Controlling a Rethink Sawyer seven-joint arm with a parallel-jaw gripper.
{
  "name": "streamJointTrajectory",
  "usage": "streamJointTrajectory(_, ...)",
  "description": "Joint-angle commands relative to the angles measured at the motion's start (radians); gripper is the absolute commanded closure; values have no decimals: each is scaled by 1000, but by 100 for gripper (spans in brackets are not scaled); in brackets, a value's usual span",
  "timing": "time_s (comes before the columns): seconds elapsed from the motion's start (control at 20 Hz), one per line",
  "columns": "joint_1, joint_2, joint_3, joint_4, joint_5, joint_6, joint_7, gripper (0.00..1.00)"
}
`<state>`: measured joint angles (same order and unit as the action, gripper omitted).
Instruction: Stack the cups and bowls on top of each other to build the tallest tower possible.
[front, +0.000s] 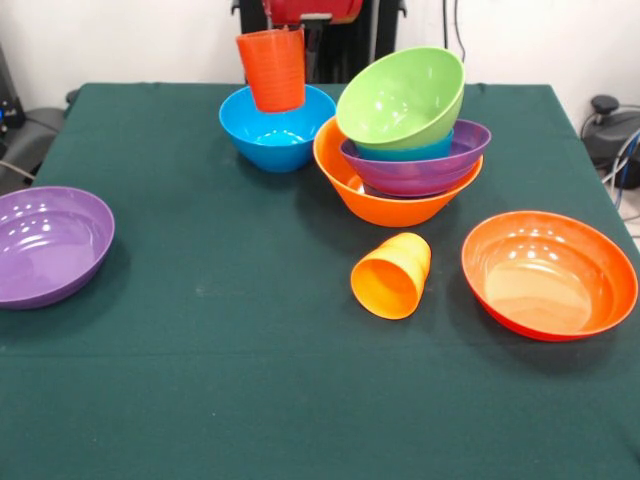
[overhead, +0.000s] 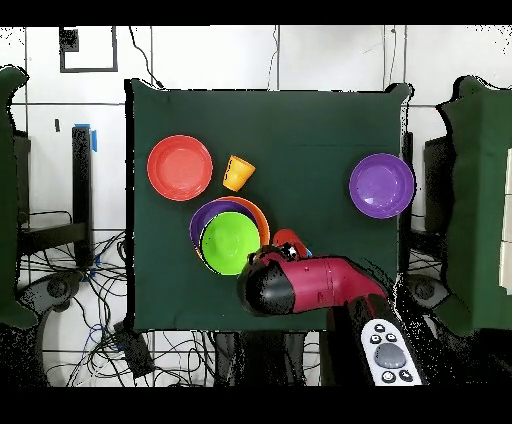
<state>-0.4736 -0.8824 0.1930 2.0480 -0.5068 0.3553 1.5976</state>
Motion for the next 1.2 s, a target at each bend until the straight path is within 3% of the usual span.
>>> streamJointTrajectory(0.05,38,13,-5,74,-2,-28,133,100)
streamJointTrajectory(0.2,56,-1,-14,92,2,-32,147,100)
streamJointTrajectory(1.2,220,89,-139,98,12,-194,246,100)
